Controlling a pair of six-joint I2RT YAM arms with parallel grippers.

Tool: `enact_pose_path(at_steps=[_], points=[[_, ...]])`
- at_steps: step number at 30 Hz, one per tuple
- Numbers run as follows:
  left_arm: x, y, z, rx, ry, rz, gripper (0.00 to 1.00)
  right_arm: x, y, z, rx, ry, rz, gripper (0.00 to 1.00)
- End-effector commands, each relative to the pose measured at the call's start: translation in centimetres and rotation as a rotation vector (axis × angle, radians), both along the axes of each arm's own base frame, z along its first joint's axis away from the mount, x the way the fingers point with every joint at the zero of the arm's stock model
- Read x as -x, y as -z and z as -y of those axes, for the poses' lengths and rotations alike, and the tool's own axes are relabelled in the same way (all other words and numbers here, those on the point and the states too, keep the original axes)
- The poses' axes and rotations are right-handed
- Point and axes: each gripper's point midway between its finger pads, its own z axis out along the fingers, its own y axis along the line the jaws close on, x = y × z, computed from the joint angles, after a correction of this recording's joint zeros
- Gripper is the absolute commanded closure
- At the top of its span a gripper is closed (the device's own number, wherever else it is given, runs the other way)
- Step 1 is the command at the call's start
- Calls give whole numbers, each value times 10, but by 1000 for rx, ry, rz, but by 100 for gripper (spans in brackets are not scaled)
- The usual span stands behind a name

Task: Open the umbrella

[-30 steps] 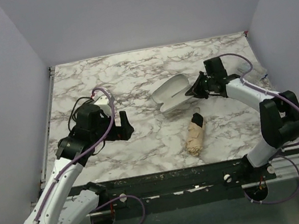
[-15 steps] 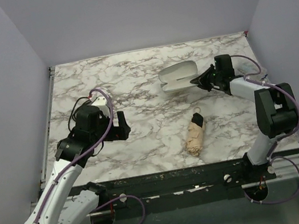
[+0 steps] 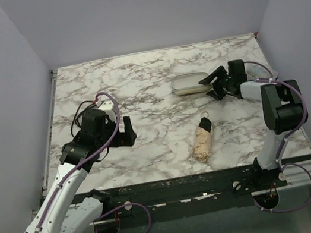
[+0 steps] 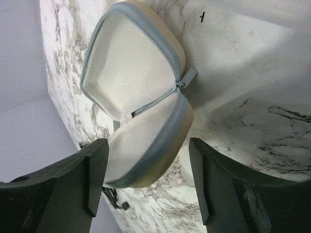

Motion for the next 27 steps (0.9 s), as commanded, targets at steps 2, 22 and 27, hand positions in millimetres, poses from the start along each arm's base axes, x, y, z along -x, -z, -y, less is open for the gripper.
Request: enact_pose_path(at_steps=[2, 22, 27], points=[[0, -3, -1, -1, 0, 13, 1, 3, -8, 4, 34, -65, 16, 24], [15, -4, 31, 110, 162, -27, 1, 111, -37, 12, 370, -237, -51, 14], [28, -15, 56, 183, 227, -30, 2, 134, -19, -9, 426, -341, -85, 17]])
